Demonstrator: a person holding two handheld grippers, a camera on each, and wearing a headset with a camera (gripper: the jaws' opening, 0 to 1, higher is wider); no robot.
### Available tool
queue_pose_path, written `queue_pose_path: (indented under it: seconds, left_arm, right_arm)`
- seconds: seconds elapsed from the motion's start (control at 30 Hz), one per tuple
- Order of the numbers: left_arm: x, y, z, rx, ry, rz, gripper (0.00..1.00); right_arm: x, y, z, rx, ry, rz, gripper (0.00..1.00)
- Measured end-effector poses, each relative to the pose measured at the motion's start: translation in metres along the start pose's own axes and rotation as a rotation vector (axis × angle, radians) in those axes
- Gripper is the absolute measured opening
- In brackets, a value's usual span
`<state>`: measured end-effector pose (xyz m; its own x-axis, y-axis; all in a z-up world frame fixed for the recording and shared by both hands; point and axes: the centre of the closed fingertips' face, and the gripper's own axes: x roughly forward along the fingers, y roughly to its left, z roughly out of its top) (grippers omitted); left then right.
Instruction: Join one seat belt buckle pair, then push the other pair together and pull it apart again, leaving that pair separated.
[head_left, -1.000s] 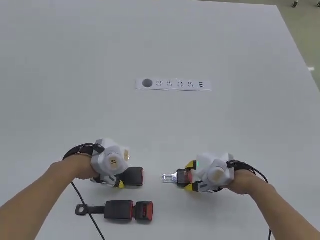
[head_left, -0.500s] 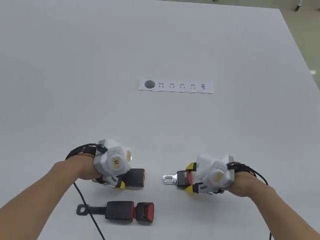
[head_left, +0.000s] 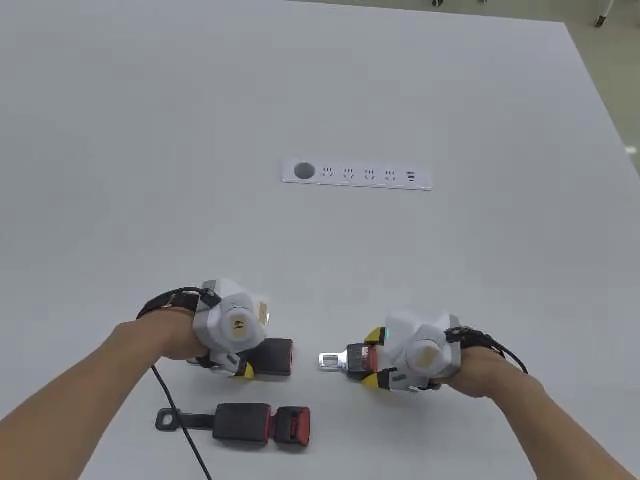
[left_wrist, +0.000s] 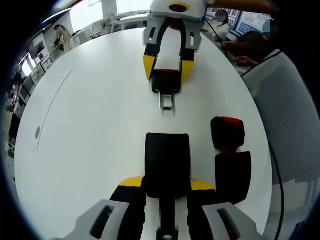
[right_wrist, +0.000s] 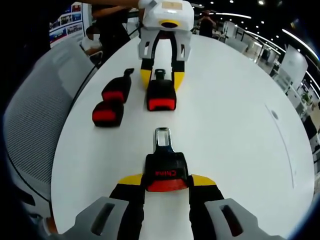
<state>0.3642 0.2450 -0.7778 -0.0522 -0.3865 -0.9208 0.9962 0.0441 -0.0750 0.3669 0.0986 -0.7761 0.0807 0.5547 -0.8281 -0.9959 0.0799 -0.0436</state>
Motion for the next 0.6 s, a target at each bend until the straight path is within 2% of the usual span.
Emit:
queue_pose_path:
  seconds: [0.6]
  left_arm:
    - [0.002,0.001,-0.001,-0.003,0.010,-0.001,0.32]
  right_arm:
    - [0.015,0.002,0.023,-0.002,-0.014,0.004,0.31]
